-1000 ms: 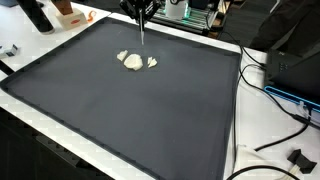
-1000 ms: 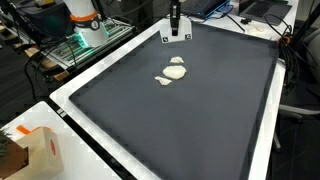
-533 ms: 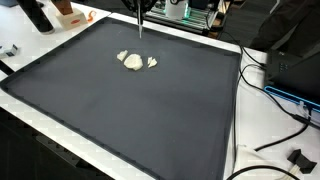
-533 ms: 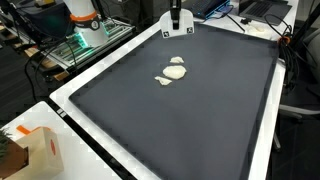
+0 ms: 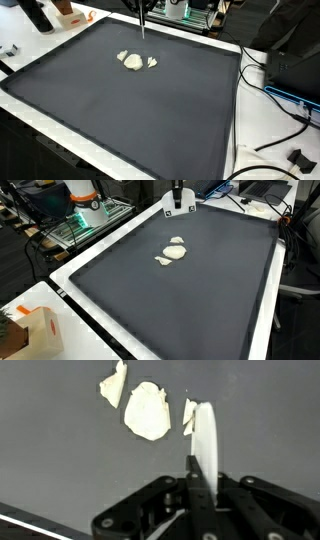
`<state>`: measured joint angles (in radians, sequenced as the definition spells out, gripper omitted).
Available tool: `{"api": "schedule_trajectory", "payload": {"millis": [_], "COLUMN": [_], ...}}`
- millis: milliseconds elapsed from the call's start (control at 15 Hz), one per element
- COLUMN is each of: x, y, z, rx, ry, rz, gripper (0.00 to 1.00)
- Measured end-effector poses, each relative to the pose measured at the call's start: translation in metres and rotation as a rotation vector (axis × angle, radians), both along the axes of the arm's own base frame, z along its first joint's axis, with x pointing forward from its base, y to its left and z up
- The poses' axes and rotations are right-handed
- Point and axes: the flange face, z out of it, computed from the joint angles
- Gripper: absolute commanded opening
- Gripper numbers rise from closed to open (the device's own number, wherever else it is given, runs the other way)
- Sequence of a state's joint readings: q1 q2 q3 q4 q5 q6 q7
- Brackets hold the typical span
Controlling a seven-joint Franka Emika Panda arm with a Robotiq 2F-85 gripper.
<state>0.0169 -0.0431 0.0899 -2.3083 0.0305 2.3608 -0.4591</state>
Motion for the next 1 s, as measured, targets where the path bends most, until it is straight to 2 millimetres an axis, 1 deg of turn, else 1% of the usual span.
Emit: {"api": "schedule_trajectory", "payload": {"millis": [133, 333, 667, 1000], "x": [0.001, 0.003, 0.004, -0.002], "y": [-0.002, -0.01, -0.023, -0.035], "z": [0.0, -0.003, -0.017, -0.033], "rx": [0.073, 0.184, 0.35, 0.452], "ry": [-0.006, -0.012, -0.019, 0.04], "rz": [0.035, 0.05, 0.068, 0.057], "gripper": [0.01, 0.01, 0.01, 0.01]}}
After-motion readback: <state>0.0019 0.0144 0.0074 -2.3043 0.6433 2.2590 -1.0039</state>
